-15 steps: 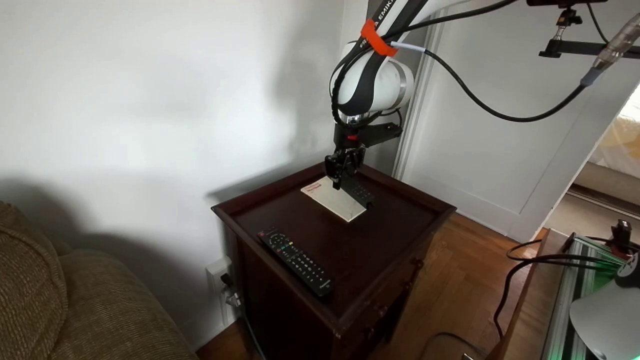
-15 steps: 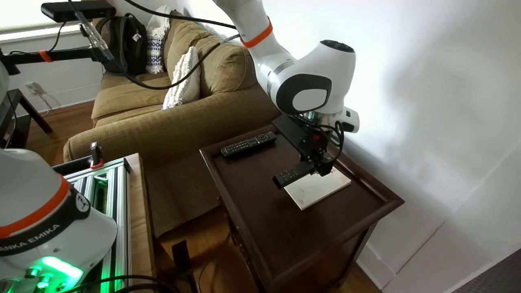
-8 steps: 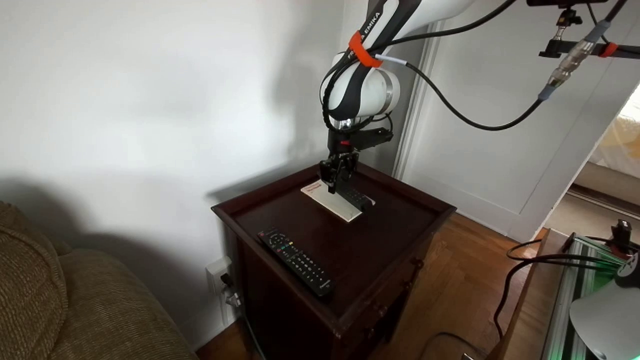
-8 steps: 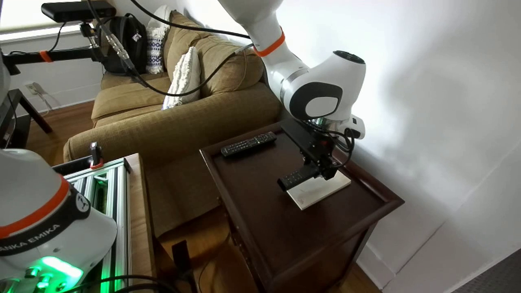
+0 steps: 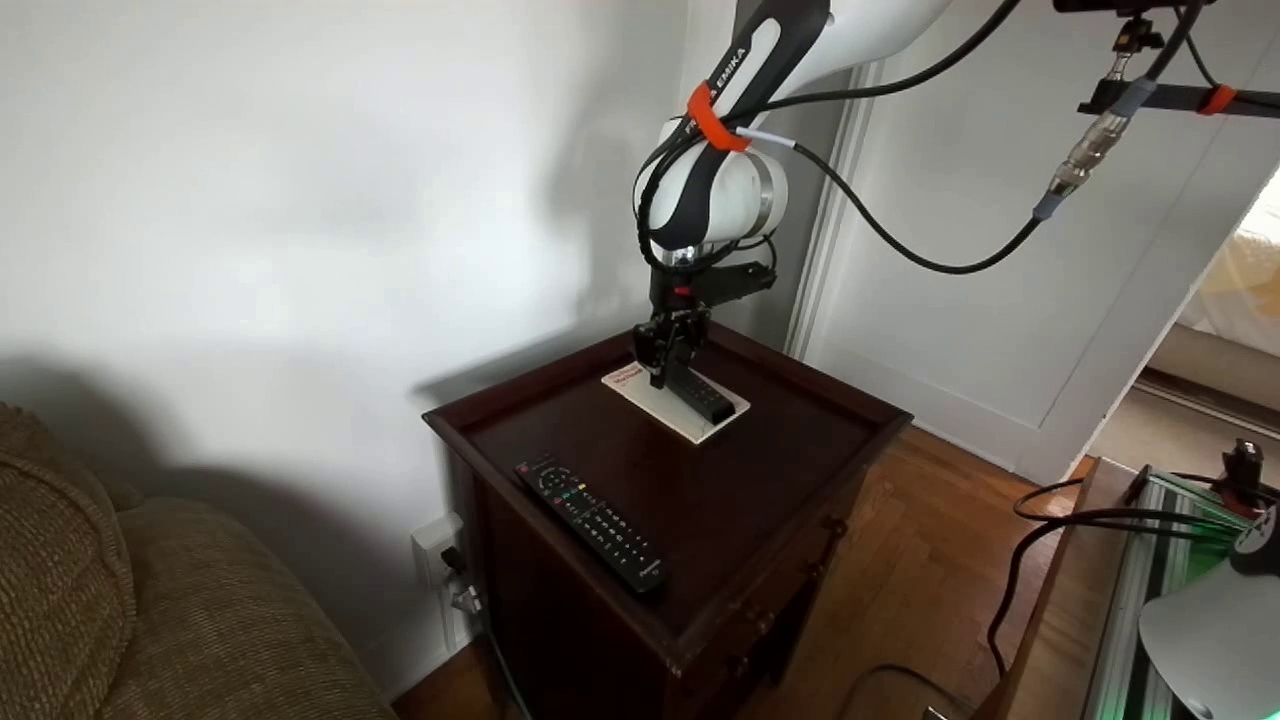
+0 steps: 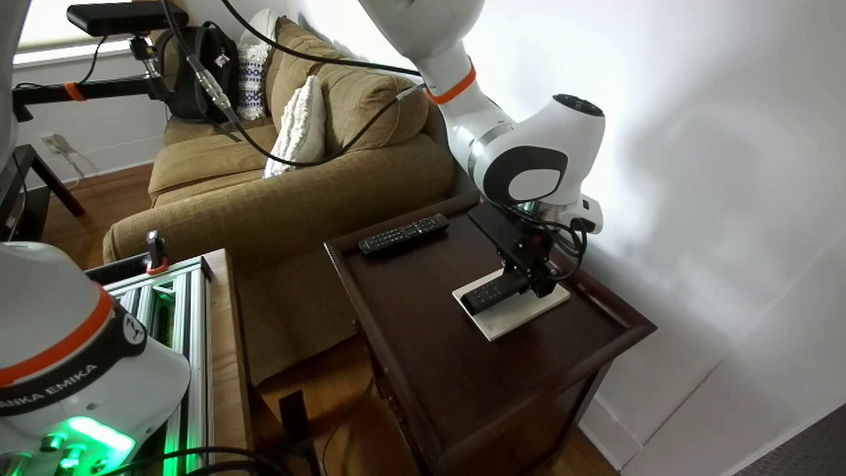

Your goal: Flip the white book over then put the remote control on the right on top of the book.

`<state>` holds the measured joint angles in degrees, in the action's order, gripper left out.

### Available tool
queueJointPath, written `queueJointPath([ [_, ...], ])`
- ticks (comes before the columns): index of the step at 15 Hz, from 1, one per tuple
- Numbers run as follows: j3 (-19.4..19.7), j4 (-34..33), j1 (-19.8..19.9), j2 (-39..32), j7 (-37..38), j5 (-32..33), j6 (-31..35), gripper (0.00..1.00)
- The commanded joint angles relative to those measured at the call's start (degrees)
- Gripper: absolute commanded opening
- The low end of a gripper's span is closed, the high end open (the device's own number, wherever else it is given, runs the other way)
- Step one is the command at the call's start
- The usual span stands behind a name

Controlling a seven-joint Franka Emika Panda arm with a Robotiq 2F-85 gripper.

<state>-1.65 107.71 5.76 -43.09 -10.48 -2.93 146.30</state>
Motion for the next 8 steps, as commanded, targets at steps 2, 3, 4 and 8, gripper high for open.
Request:
queueJointPath([
  [2,-0.67,-2.45,0.72,-2.35,-0.84,0.39,-1.47,0.73],
  [3,-0.7,-2.32,0.74,-2.28,-0.9,0.4,-1.3,0.77],
  [4,-0.51,-1.98,0.47,-1.99,-0.63,0.59,-0.79,0.84],
  [8,0.22,1.4,-0.86,1.57,0.8,1.27,1.04,1.0],
])
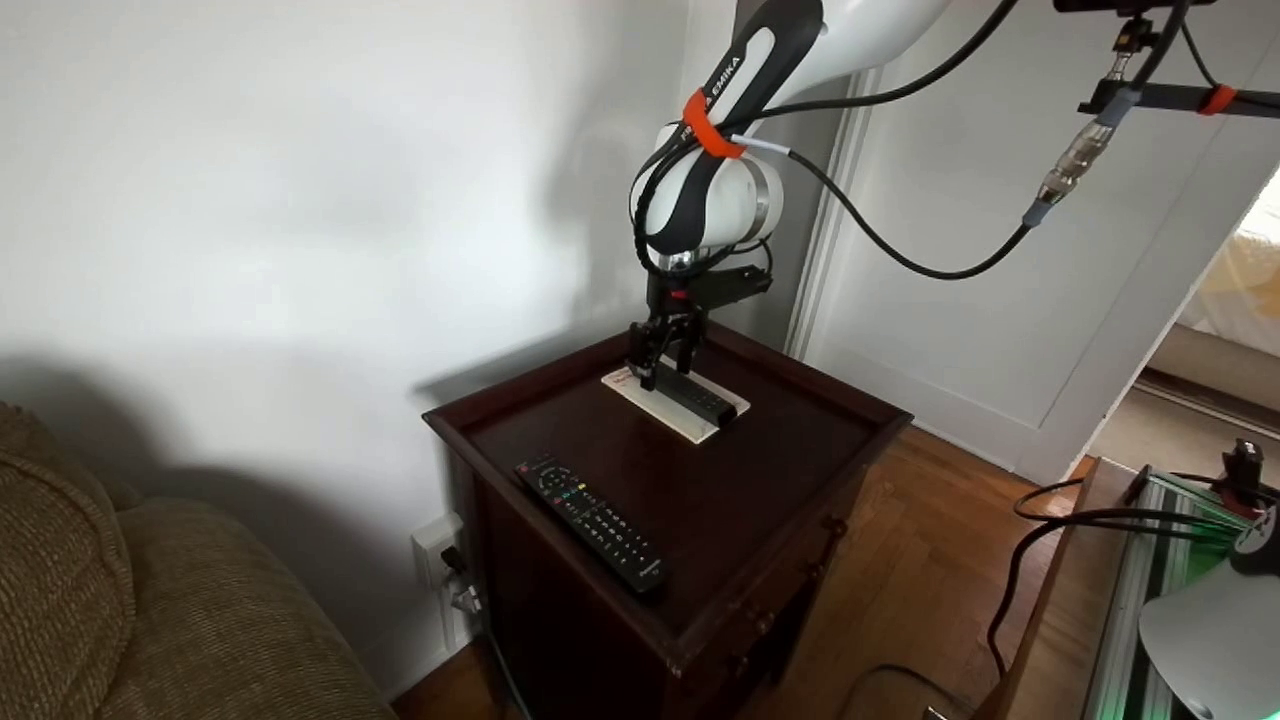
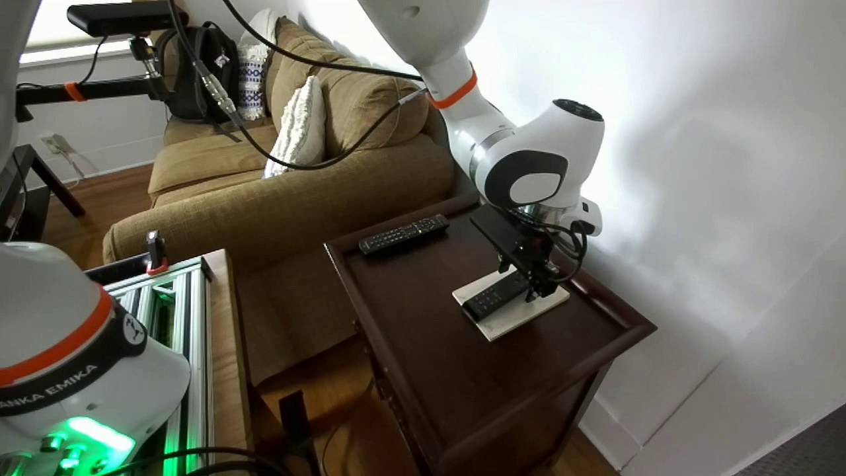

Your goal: Flip the white book over then put the remote control on the right on top of the book.

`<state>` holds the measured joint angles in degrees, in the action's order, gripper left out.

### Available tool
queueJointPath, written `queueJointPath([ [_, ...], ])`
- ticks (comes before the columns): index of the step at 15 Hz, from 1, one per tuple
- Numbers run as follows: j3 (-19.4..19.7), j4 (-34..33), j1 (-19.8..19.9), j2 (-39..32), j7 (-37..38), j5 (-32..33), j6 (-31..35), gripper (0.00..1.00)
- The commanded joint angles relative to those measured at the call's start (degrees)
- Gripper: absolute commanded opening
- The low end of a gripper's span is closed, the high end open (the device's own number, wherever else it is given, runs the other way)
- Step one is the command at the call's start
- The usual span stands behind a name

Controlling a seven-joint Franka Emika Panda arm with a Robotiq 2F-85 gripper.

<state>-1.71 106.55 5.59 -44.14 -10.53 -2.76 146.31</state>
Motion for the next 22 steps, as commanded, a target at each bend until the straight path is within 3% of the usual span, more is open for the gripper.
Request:
queueJointPath([
  [1,0.34,3.52,-0.94,3.75,1.2,1.06,1.23,1.0],
  [9,2.88,13.47,-4.9,15.5,7.91,2.49,1.61,1.0],
  [16,7.25,20.04,-9.42,23.99,18.86,9.54,2.66,1.0],
  [22,8.08,24.58,-10.8,29.66,26.45,13.0,4.01,1.0],
])
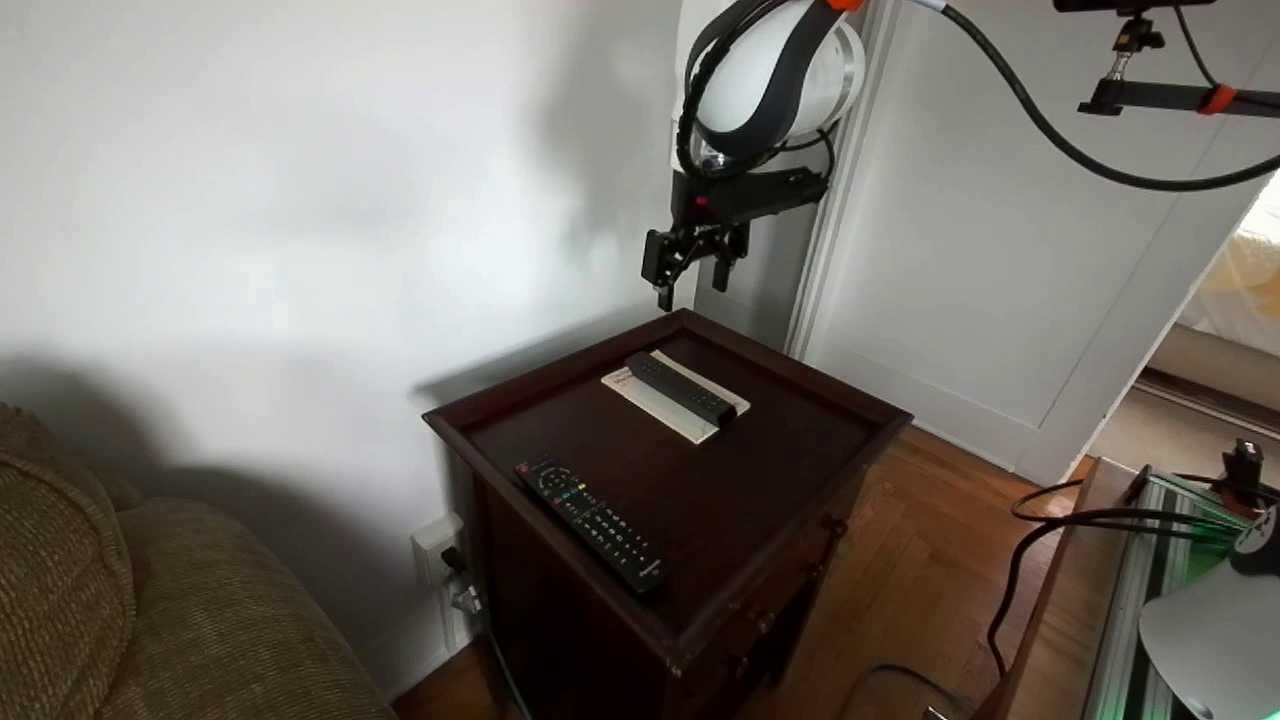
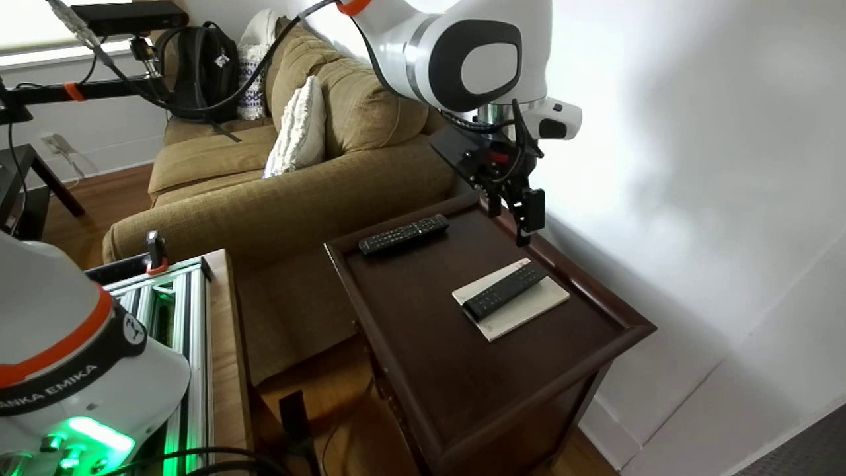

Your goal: Flip the white book over then put the remote control on the right on top of the book.

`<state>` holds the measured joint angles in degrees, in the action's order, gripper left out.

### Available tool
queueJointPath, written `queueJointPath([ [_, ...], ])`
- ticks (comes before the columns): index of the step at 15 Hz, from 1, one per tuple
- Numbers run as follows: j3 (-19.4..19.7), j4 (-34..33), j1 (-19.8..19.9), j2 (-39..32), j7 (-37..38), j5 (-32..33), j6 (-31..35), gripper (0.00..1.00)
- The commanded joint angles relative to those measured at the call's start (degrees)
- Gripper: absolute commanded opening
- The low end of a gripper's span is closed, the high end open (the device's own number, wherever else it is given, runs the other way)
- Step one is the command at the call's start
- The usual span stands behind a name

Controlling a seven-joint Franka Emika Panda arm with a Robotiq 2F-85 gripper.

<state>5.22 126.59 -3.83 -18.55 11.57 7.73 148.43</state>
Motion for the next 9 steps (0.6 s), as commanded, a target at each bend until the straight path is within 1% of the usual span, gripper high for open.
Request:
queueJointPath([
  [1,0.99,5.31,-1.41,4.9,5.35,2.76,2.33,1.0],
  [3,0.79,6.64,-1.55,6.33,6.38,3.77,3.25,1.0],
  [4,-0.29,3.07,-0.26,3.51,3.68,1.5,1.13,1.0],
  [9,-0.4,4.56,-0.43,5.25,4.61,2.23,1.48,1.0],
])
